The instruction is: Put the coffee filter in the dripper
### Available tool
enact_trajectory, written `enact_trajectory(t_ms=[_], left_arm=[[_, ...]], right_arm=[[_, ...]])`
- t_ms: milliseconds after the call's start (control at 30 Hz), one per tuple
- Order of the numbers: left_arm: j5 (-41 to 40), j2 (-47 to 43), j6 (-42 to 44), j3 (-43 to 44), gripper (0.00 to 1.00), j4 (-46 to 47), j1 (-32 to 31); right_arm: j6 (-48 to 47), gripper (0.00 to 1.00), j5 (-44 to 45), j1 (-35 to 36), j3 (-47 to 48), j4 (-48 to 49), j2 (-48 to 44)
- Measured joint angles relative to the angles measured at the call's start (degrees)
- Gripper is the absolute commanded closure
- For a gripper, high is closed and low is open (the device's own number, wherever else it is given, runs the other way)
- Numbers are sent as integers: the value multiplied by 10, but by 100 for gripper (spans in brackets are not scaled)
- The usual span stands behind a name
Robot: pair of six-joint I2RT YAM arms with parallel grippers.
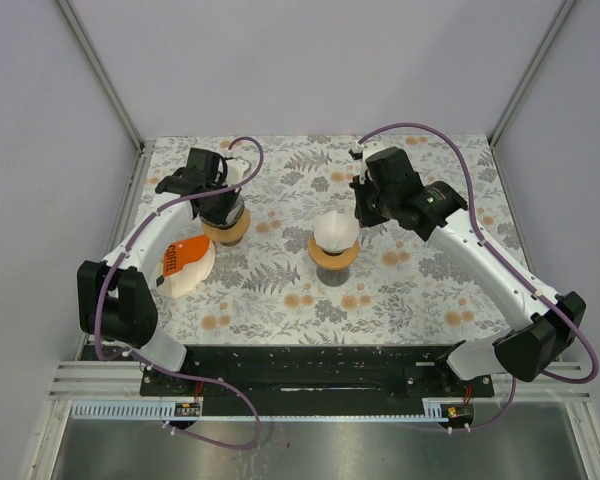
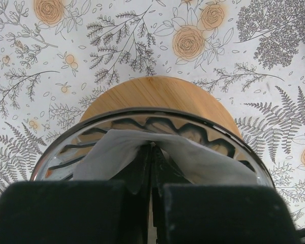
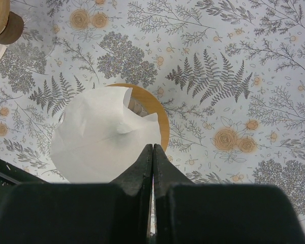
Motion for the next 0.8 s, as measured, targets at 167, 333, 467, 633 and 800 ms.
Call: enact_trajectory(t_ms=[167, 333, 467, 633, 800], left_arm=[[6, 7, 4, 0, 100, 15, 0], [8, 5, 6, 1, 90, 17, 0], [10, 3, 8, 5, 83, 12, 0], [11, 3, 8, 22, 78, -4, 0], [11, 1, 8, 39, 74, -16, 0]], right_arm=[[0, 100, 0, 0, -1, 0, 0], [0, 100, 0, 0, -1, 0, 0], [0, 100, 0, 0, -1, 0, 0], [0, 100, 0, -1, -1, 0, 0], [0, 100, 0, 0, -5, 0, 0]])
